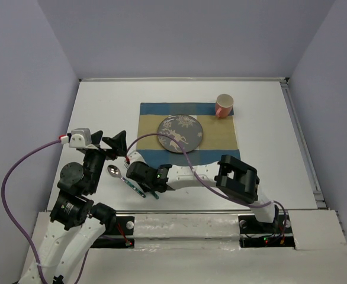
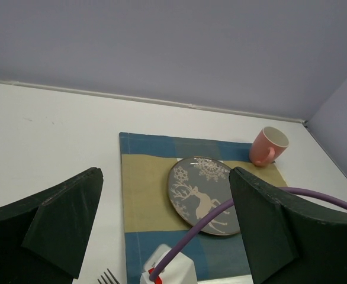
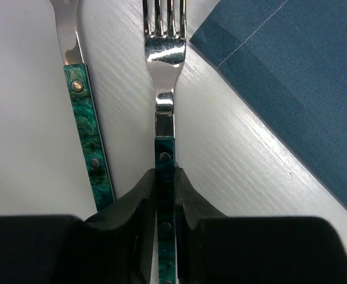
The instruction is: Set the dinner table for one person
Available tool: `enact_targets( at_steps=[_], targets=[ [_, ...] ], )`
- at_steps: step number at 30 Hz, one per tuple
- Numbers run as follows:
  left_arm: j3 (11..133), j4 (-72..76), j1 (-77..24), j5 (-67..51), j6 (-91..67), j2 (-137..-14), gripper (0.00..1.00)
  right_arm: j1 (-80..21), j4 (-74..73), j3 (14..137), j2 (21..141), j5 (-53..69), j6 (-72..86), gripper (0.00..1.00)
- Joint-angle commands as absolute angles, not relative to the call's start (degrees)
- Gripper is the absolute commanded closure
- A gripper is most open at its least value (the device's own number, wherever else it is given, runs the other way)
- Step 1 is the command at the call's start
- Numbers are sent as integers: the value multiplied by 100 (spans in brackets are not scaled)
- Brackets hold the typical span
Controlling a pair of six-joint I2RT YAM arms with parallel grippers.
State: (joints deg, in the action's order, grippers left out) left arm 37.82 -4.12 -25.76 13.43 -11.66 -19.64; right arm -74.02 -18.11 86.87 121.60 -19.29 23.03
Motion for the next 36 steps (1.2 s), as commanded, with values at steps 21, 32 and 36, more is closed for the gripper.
enact_targets(
  at_steps=[21,32,36],
  targets=[
    [3858,-352,-2408,2610,-1669,-1635,1,-6715,-1855,9887,11698,-3884,3733,100],
    [3814,-343,-2399,2848,-1899,-1600,1,-5933,-1977,10994,12778,-4078,4904,100],
    [3806,-325,-2399,2786,-1898,-1565,1,-5792,-2127,11224,13078,-3964,4861,100]
  ],
)
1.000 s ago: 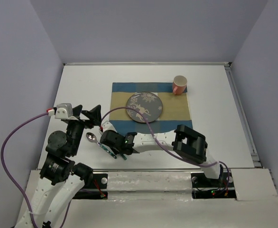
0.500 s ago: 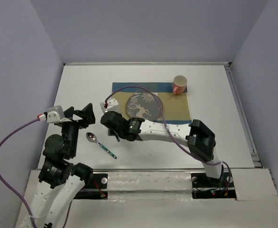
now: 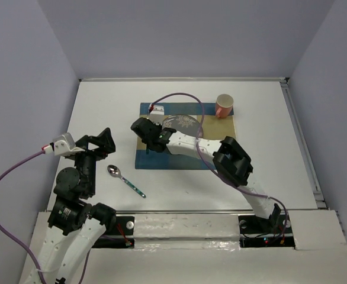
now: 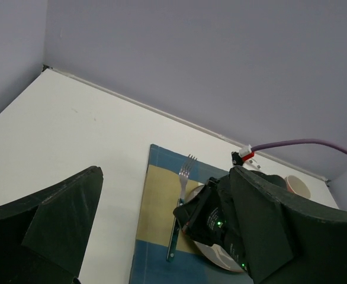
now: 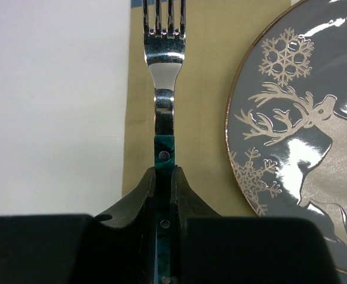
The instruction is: Set the dinner table for one person
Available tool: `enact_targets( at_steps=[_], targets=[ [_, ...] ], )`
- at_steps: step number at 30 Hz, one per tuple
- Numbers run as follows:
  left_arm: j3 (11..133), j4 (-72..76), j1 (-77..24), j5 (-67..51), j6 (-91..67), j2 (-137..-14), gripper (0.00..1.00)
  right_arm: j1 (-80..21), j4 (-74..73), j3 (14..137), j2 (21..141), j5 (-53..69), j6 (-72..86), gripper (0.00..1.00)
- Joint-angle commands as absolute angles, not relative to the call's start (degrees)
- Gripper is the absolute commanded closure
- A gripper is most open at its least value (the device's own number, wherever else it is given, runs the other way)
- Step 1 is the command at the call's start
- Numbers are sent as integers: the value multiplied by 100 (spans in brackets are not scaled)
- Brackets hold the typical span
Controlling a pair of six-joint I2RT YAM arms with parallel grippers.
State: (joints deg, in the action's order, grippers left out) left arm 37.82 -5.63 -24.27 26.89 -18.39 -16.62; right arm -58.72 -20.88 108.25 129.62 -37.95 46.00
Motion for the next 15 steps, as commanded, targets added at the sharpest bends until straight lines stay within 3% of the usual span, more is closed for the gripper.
enact_targets(
  at_steps=[1,15],
  targets=[
    [3806,-325,-2391,2769,-1890,-1564,1,-5740,-2127,11250,13130,-3946,4834,100],
    [3806,-299,-2399,2672,-1881,-1582,1,-5581,-2285,11715,13842,-3577,4632,100]
  ],
)
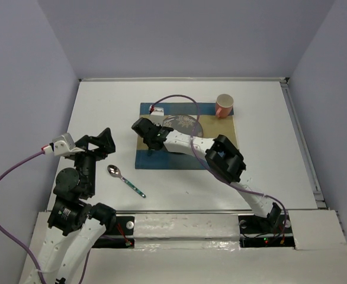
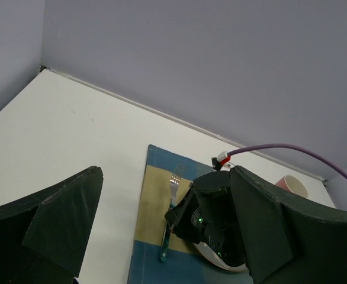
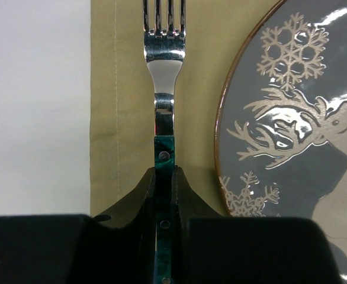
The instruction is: Set the dinner table for one person
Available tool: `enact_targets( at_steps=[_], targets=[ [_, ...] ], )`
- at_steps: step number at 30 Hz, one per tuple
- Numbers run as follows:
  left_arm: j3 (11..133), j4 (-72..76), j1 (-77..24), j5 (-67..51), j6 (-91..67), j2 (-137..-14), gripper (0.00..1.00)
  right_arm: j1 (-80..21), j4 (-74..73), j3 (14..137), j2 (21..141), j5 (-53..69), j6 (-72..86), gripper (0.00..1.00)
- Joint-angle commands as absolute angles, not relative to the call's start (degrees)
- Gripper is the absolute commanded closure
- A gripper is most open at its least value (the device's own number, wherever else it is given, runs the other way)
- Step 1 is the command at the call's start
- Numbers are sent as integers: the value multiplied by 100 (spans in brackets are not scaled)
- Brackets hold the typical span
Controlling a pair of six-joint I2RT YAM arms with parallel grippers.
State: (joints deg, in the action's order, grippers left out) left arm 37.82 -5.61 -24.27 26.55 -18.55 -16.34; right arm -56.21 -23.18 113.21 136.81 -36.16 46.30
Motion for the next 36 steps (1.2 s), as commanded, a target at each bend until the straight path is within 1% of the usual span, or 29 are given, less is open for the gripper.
enact_targets(
  at_steps=[1,3,7,8,10,11,15,18,22,23,25,27,29,30,31,32,36],
  targets=[
    [3806,-299,-2399,2681,-1881,-1582,1,-5581,-2303,11759,13886,-3577,4614,100],
    [3806,-299,-2391,2672,-1872,-1582,1,-5528,-2346,11847,13983,-3577,4605,100],
    [3806,-299,-2399,2672,-1855,-1600,1,-5528,-2355,11865,13992,-3524,4579,92],
    [3806,-308,-2399,2672,-1854,-1608,1,-5528,-2355,11874,14001,-3516,4544,85],
    [3806,-308,-2399,2672,-1846,-1600,1,-5528,-2347,11918,13984,-3481,4439,77],
    [3806,-308,-2391,2672,-1854,-1608,1,-5528,-2347,11927,13975,-3411,4404,70],
    [3814,-299,-2399,2689,-1837,-1626,1,-5528,-2329,11945,13817,-3147,4123,67],
    [3814,-316,-2399,2733,-1793,-1617,1,-5694,-1848,11612,13413,-2945,3536,66],
    [3841,-360,-2399,2838,-1740,-1635,1,-6159,-872,10646,12579,-2497,2718,64],
    [3850,-369,-2391,2874,-1740,-1643,1,-6283,-705,10417,12429,-2287,2577,59],
    [3850,-378,-2391,2979,-1723,-1626,1,-6520,-361,9706,12077,-2067,2321,54],
    [3841,-369,-2391,3006,-1714,-1608,1,-6889,-282,9170,11919,-1802,2320,53],
    [3841,-343,-2356,2988,-1705,-1600,1,-7266,-185,8940,11909,-1793,2294,52],
    [3832,-343,-2338,2980,-1696,-1608,1,-7373,-176,8869,11935,-1819,2259,48],
    [3832,-334,-2303,2962,-1696,-1608,1,-7470,-167,8807,12023,-1828,2224,41],
    [3832,-334,-2285,2953,-1705,-1617,1,-7601,-176,8815,12076,-1837,2189,38],
    [3823,-316,-2189,2883,-1705,-1670,1,-7682,-193,8947,12287,-1766,2118,38]
  ],
)
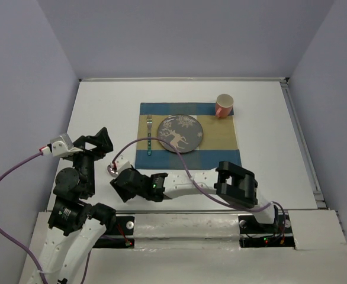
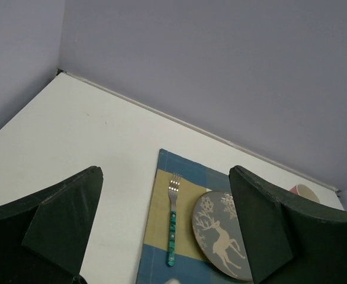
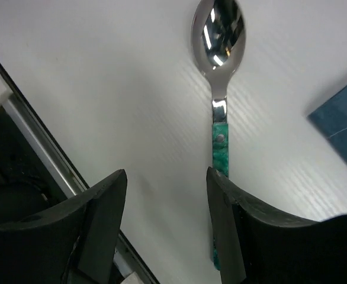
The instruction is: Set the dinner table for one person
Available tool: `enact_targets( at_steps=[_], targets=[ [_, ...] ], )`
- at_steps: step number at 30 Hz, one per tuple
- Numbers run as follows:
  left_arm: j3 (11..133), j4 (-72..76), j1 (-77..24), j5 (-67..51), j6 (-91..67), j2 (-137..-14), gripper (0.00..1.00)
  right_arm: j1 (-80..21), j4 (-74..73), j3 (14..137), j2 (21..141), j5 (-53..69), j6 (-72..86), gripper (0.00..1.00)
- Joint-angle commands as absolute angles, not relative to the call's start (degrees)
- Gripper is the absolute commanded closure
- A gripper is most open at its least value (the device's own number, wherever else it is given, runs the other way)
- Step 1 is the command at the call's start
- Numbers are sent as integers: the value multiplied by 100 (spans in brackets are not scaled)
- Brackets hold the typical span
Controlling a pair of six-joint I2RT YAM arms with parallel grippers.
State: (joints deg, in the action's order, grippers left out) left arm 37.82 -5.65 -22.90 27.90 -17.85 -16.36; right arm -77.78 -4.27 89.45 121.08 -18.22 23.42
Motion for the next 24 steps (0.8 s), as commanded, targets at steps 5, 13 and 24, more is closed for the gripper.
enact_targets(
  at_steps=[5,13,24],
  targets=[
    [3823,-308,-2110,2786,-1705,-1688,1,-7743,-334,9009,12463,-2109,2109,38],
    [3814,-272,-2039,2593,-1705,-1723,1,-7796,-369,8886,12297,-2066,2048,41],
    [3806,-264,-2030,2523,-1714,-1705,1,-7744,-527,9000,12199,-2382,1872,45]
  ],
)
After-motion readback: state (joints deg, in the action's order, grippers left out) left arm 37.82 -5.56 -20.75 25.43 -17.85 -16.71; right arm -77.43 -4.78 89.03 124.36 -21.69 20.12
